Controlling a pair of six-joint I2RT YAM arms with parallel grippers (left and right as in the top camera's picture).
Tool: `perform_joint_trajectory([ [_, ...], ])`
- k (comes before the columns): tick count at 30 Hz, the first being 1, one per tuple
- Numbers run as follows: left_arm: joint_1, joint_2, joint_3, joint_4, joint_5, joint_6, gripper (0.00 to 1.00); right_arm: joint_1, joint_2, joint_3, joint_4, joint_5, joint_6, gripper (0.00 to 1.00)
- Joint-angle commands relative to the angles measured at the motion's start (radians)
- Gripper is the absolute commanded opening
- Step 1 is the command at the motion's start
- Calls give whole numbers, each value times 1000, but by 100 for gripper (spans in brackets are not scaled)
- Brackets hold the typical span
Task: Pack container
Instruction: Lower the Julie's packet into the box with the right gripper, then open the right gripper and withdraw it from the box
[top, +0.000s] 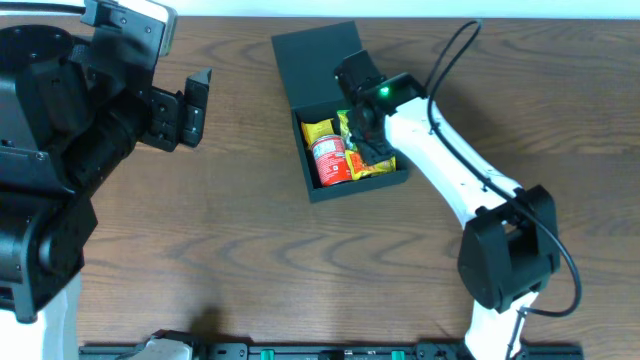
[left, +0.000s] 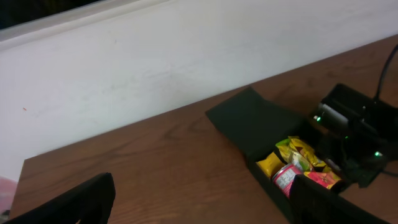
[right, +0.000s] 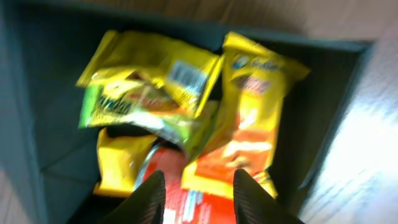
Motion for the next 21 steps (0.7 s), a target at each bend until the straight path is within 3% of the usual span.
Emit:
perform_joint_trajectory([
  [1,4,4,4,-3,0,-4,91,20,-13,-19,17,21,-9,34],
  [21,4,3,4,-3,0,-4,91,-3,-13,-269,224,7,32,30],
])
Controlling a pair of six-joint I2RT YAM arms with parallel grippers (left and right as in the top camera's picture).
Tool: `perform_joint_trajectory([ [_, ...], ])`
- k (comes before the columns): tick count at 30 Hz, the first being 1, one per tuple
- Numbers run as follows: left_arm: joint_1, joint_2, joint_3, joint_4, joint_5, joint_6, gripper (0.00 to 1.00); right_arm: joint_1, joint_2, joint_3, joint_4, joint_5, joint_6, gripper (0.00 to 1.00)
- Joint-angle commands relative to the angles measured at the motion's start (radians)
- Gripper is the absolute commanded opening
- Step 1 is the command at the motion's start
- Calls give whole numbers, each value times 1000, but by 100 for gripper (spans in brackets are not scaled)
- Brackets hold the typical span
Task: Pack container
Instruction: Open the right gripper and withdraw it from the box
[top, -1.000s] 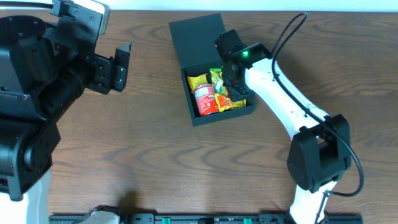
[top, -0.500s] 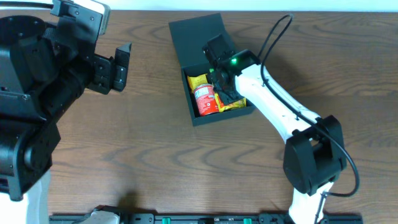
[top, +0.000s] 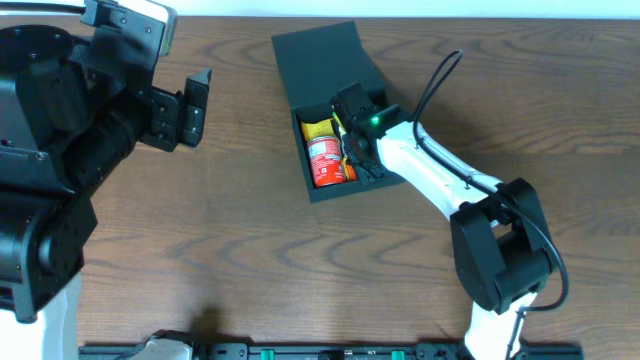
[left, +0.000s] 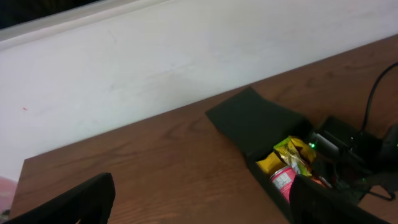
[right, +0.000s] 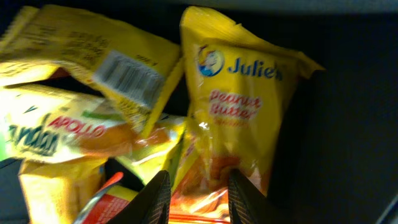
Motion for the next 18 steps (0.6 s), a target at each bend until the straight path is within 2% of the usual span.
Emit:
perform_joint_trajectory([
  [1,4,3,4,-2,0,-4,91,-15,-13,-27,3,16,18,30],
  [6,4,3,4,-2,0,-4,91,-19,-14,-20,25,8,3,28],
  [13,5,8,4,-5,-6,-4,91,-19,-14,94,26,-38,-33,28],
  [18,5,64,4,-71,-101,-33,89,-18,-14,173,11,-84,-81,28],
])
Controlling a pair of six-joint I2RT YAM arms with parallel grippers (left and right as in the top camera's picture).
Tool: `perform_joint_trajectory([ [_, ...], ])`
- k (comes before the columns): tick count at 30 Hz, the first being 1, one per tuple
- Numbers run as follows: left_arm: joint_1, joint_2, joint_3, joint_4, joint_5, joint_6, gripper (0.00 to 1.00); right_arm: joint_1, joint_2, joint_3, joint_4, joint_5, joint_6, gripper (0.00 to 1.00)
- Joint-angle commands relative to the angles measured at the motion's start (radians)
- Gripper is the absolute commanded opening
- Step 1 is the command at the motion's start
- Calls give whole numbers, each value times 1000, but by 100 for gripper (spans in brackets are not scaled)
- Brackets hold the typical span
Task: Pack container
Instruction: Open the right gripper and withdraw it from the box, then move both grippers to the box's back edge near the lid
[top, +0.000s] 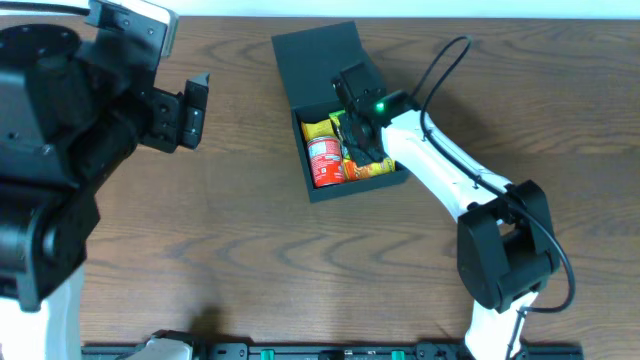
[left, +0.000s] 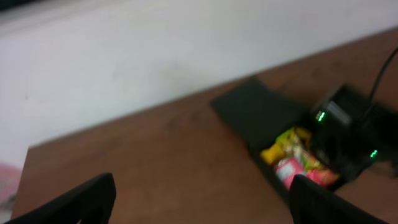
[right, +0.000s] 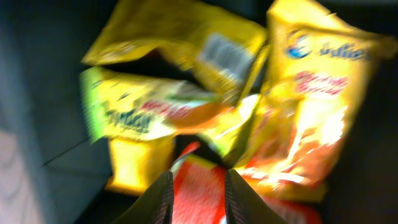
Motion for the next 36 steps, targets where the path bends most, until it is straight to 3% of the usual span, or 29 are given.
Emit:
perform_joint_trajectory([
  [1,5,61,4,-38,-76,-55,89,-3,-14,73,-5,-24,-97,28],
  [3,5,98,4,-60,-76,-111,88,-5,-14,123,-5,-22,-226,28],
  [9,35,222,4,-103,-70,-419,88,-39,-14,299,-36,-22,-864,23],
  [12,67,301,4,-199,-71,-567,88,-73,-14,358,-143,14,-1137,24],
  [14,74,351,4,-232,-26,-596,89,-101,-14,365,-226,55,-1284,26],
  [18,66,453,4,-254,174,-583,93,-160,-14,364,-393,145,-1434,26],
  [25,49,614,-4,-303,167,-568,90,-312,-13,362,-476,61,-1532,30],
  [26,46,630,-4,-301,167,-565,87,-335,-13,362,-477,20,-1566,31],
  [28,40,668,-4,-298,168,-551,75,-375,-13,359,-470,-32,-1618,21],
  [29,35,693,-4,-298,164,-542,61,-392,-13,349,-452,-40,-1644,12],
  [31,29,727,-4,-295,164,-523,29,-409,-13,327,-418,-43,-1671,3],
  [32,26,748,-4,-295,164,-523,19,-417,-13,309,-394,-51,-1685,2],
  [34,18,789,-4,-295,174,-514,8,-425,-13,262,-344,-109,-1730,2],
  [36,5,829,-4,-299,200,-498,6,-425,-13,209,-292,-163,-1759,1],
])
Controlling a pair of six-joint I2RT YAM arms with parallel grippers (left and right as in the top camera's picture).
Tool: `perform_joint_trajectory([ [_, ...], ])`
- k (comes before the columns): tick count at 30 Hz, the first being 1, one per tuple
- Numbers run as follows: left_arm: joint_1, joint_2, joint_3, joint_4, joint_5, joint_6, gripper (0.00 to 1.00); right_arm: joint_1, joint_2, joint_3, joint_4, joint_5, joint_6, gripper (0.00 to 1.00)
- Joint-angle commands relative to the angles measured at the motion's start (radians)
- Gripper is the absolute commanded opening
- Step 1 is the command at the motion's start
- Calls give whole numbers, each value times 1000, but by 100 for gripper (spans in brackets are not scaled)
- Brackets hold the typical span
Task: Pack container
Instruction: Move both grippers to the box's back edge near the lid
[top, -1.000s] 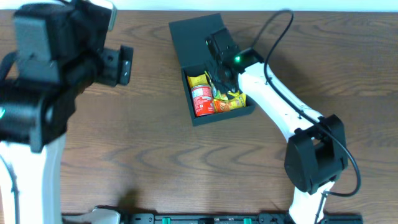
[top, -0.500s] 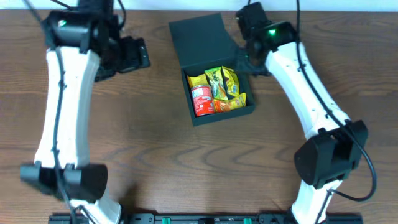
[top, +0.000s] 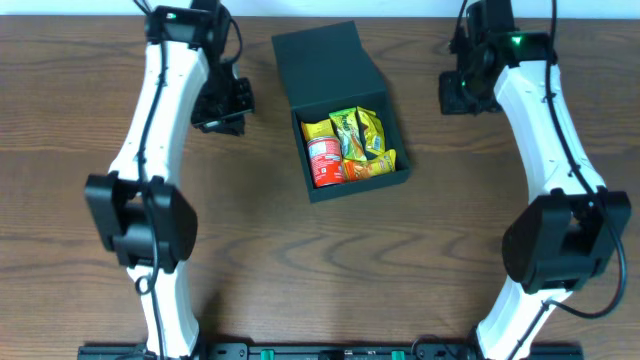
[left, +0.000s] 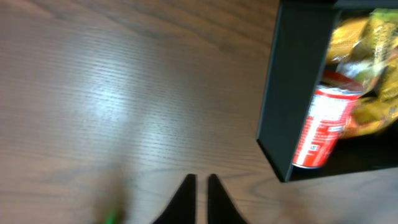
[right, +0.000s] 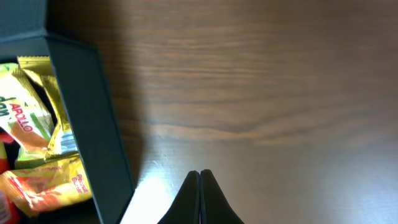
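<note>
An open black box (top: 303, 165) sits mid-table with its lid (top: 325, 65) folded back. Inside lie a red can (top: 325, 160), yellow-green snack packets (top: 358, 128) and an orange-yellow packet (top: 372, 165). My left gripper (top: 222, 110) hovers over bare wood left of the box, shut on nothing (left: 200, 182); the left wrist view shows the box wall (left: 292, 93) and can (left: 320, 127). My right gripper (top: 462, 95) is right of the box, shut and empty (right: 199, 175), with the box wall (right: 93, 118) and packets (right: 25, 118) at the left of its view.
The brown wooden table (top: 300, 280) stretches all round the box. A black rail (top: 320, 352) runs along the near edge. The right arm's cable (top: 555, 20) loops at the far right corner.
My right gripper, then open over the packets inside the box, is now shut over bare wood right of the box. My left gripper, then raised and open, is now shut left of the box.
My right gripper stood open over the packets in the box, then lower among them by the orange-yellow packet, then a little higher again. The left arm stayed raised and open throughout. Now both grippers are shut and empty on either side of the filled box.
</note>
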Motion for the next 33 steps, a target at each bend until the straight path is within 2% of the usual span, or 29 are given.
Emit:
perform_joint_trajectory([
  [1,-24,70,-4,-10,50,40,6,2,-11,-82,47,-115,-88,2],
  [9,-109,174,-4,44,63,39,6,3,-11,-286,293,-268,-87,1],
  [16,-132,214,-5,158,80,13,6,5,-11,-342,406,-387,-49,2],
  [27,-132,216,-5,291,105,13,6,37,47,-354,424,-437,-11,2],
  [33,-132,216,-5,357,108,14,6,78,54,-354,409,-462,83,2],
])
